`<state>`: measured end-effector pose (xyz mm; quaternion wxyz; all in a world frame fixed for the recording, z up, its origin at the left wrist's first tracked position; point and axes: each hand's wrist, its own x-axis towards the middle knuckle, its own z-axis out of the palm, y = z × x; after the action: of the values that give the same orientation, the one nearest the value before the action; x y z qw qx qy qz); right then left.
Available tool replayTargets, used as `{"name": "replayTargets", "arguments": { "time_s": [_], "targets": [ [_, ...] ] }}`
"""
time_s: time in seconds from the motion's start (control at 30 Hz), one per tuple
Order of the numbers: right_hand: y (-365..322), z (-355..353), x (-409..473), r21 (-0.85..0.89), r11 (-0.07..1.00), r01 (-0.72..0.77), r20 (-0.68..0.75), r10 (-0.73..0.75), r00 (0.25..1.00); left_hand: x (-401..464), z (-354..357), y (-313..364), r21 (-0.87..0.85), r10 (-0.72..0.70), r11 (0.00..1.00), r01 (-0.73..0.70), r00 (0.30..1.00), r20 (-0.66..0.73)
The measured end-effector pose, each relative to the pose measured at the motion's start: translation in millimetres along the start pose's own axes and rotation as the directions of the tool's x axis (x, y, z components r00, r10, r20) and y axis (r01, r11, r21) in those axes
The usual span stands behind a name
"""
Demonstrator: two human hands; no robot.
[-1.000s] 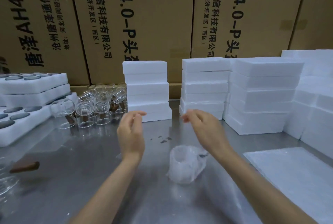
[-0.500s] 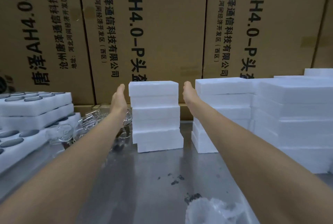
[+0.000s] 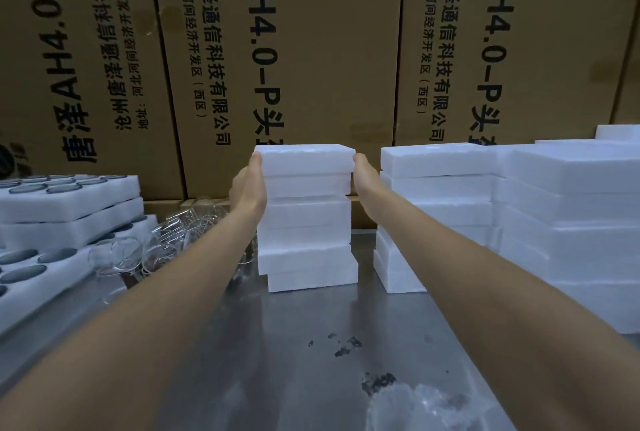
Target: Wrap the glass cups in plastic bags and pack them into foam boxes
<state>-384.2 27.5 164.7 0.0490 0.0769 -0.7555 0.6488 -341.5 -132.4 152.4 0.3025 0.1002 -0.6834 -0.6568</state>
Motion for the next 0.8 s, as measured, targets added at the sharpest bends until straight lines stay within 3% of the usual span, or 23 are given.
{"name": "replayTargets", "arguments": {
  "time_s": [0.17, 0.37, 0.5, 0.63, 0.8],
  "targets": [
    [-10, -19, -29, 0.003, 0.996, 0.088, -0.037, -0.088, 0.995, -29, -4, 18, 0.008, 0.134, 0.991, -0.134, 0.991, -0.028],
    [12, -57, -89, 0.002, 0.992, 0.128, -0.062, -0.127, 0.990, -97, -18, 16, 0.009, 0.316, 0.948, -0.317, 0.946, 0.076],
    [59, -81, -132, -0.003, 0.999, 0.047, -0.085, -0.047, 0.995, -147, -27, -13, 0.088, 0.291, 0.950, -0.298, 0.953, 0.086],
    [103, -94, -178, -0.023, 0.998, -0.051, -0.126, 0.048, 0.991, -190, -30, -51, 0.089, 0.161, 0.981, -0.173, 0.978, 0.133],
    [122, -96, -216, -0.023, 0.996, -0.083, -0.172, 0.078, 0.982, -226, -35, -76, 0.098, 0.087, 0.990, -0.104, 0.983, 0.162]
  ]
}}
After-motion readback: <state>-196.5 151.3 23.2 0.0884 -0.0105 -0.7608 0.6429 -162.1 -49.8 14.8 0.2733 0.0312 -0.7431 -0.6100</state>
